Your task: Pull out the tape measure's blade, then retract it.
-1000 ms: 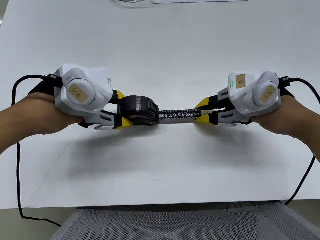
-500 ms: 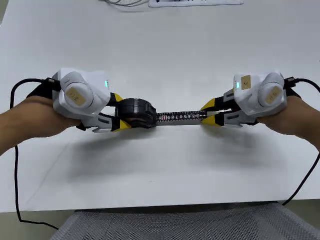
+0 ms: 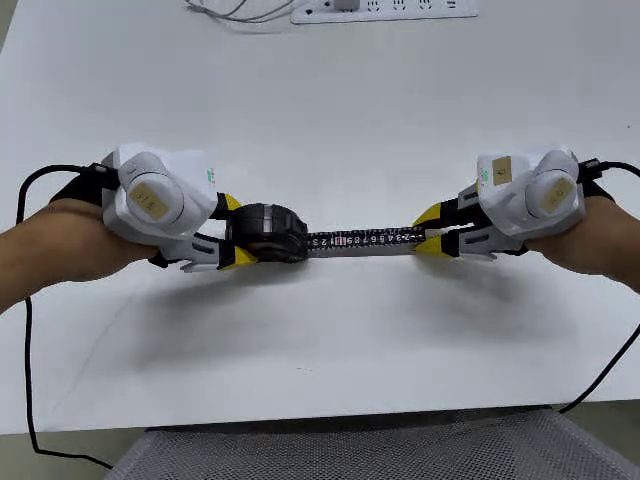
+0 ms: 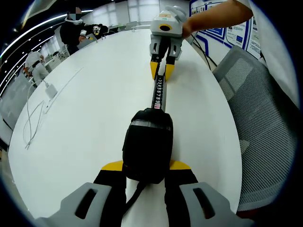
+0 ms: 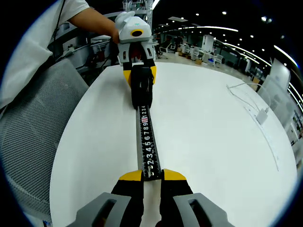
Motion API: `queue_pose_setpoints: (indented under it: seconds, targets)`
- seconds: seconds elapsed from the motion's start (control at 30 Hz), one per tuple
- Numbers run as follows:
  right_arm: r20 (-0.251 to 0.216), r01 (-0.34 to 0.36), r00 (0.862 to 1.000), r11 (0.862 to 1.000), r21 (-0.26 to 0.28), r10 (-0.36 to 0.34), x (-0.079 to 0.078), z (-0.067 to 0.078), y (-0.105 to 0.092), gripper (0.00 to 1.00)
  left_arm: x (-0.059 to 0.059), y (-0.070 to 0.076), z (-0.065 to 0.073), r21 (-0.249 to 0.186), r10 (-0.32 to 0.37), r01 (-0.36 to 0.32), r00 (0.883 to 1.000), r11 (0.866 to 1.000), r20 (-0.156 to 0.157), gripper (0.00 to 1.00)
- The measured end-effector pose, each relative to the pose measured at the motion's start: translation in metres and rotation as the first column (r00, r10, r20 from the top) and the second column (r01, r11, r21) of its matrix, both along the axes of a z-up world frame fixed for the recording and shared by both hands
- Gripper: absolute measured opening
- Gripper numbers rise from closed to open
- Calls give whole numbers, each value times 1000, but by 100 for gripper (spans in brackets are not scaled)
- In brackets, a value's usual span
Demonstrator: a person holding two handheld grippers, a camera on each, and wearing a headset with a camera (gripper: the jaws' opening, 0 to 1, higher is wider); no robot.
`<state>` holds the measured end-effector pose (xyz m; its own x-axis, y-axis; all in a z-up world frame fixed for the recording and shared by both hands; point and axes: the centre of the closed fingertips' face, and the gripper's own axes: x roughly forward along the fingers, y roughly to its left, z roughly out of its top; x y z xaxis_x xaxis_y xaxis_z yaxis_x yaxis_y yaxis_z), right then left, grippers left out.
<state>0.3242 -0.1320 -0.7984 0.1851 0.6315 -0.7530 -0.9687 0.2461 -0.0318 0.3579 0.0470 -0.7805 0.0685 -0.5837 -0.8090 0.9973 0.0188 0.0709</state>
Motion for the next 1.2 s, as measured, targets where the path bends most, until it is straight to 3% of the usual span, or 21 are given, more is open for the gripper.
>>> queue_pose_setpoints:
  seconds: [1.2]
  targets:
    - [-9,24,1000,995,-94,-25,-10,-2,-59,8,-1,0,-1,7,-9,9,1000,1000,1,26]
